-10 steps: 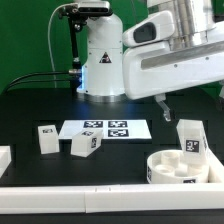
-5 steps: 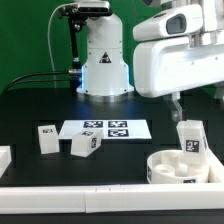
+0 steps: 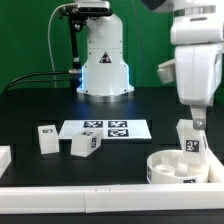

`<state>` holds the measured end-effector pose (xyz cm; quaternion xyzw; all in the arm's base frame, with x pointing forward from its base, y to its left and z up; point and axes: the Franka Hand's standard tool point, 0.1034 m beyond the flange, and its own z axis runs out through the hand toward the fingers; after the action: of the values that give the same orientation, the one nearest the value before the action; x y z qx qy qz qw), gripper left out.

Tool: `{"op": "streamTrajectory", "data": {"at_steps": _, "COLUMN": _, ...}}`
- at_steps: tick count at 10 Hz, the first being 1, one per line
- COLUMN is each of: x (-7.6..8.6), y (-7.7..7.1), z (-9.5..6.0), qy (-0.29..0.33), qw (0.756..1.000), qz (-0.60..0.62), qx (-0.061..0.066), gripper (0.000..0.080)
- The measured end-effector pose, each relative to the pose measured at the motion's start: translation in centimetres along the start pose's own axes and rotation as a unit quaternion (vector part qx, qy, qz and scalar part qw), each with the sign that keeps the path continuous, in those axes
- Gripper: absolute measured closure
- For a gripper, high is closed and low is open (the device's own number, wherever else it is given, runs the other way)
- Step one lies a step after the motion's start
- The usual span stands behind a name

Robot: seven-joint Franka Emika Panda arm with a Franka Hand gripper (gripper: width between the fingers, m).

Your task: Assemble stool

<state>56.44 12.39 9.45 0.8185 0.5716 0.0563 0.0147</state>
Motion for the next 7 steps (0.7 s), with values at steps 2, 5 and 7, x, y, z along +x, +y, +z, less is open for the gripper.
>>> {"op": "streamTrajectory", "data": {"at_steps": 2, "x": 0.0, "y": 0.1, "z": 0.0, "qy": 0.0, "qw": 1.0, "qz": 0.0, "qx": 0.0, "gripper": 0.015}}
{"op": "streamTrajectory", "data": {"at_steps": 5, "x": -1.0, "y": 0.3, "z": 1.0, "qy": -0.005, "qw": 1.0, "qz": 0.01, "qx": 0.006, "gripper": 0.015}}
{"op": "streamTrajectory", "data": {"at_steps": 7, "x": -0.5, "y": -0.5, "z": 1.8, "qy": -0.005, "qw": 0.999, "qz": 0.049, "qx": 0.01, "gripper": 0.015}}
